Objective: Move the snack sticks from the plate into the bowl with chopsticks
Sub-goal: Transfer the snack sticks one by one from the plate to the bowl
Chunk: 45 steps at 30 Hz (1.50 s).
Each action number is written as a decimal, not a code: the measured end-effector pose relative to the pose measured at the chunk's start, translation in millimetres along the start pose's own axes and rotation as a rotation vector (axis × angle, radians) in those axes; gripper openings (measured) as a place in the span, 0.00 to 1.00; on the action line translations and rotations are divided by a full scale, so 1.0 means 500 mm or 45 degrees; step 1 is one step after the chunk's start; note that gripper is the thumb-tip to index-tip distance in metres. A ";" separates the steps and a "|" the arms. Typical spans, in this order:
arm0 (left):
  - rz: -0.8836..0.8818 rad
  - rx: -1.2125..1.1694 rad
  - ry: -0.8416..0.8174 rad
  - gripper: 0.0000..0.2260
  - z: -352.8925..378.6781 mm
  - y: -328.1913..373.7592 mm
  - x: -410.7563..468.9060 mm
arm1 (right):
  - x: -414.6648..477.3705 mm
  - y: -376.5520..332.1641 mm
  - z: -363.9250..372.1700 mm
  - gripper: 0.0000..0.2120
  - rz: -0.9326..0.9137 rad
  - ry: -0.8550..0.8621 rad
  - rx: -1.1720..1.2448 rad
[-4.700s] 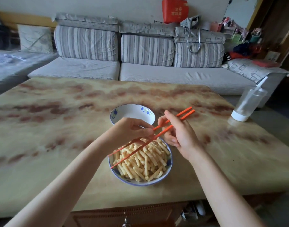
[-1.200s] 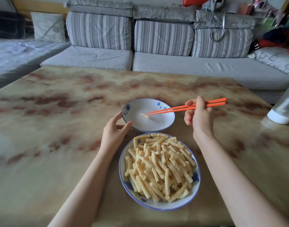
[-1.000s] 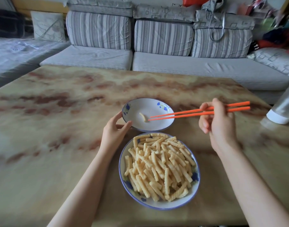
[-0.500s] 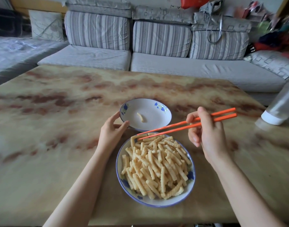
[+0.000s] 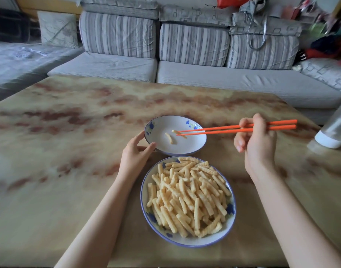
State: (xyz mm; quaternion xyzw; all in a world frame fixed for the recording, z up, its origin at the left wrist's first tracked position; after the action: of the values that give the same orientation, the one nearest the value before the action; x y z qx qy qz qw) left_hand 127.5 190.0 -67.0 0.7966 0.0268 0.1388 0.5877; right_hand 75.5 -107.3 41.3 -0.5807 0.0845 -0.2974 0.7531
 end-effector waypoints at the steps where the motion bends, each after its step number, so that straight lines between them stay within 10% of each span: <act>1: -0.005 -0.007 0.000 0.23 0.000 -0.001 0.000 | 0.011 0.009 0.009 0.20 -0.001 0.016 -0.041; 45: 0.000 -0.022 0.008 0.22 -0.003 0.013 -0.007 | -0.037 -0.027 -0.073 0.21 -0.062 -0.238 -0.293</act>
State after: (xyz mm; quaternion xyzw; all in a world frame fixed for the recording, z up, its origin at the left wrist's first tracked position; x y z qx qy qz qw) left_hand 123.0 188.7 -61.1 0.7911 0.0274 0.1414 0.5945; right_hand 38.6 -129.4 38.2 -0.6901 0.0336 -0.2486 0.6789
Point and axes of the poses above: each hand's wrist, its own x-axis towards the middle knuckle, its own z-axis out of the palm, y = z × x, the point moved 8 cm from there along x, towards the middle knuckle, and after that the axes turned 3 degrees about y, right-handed, at the moved point
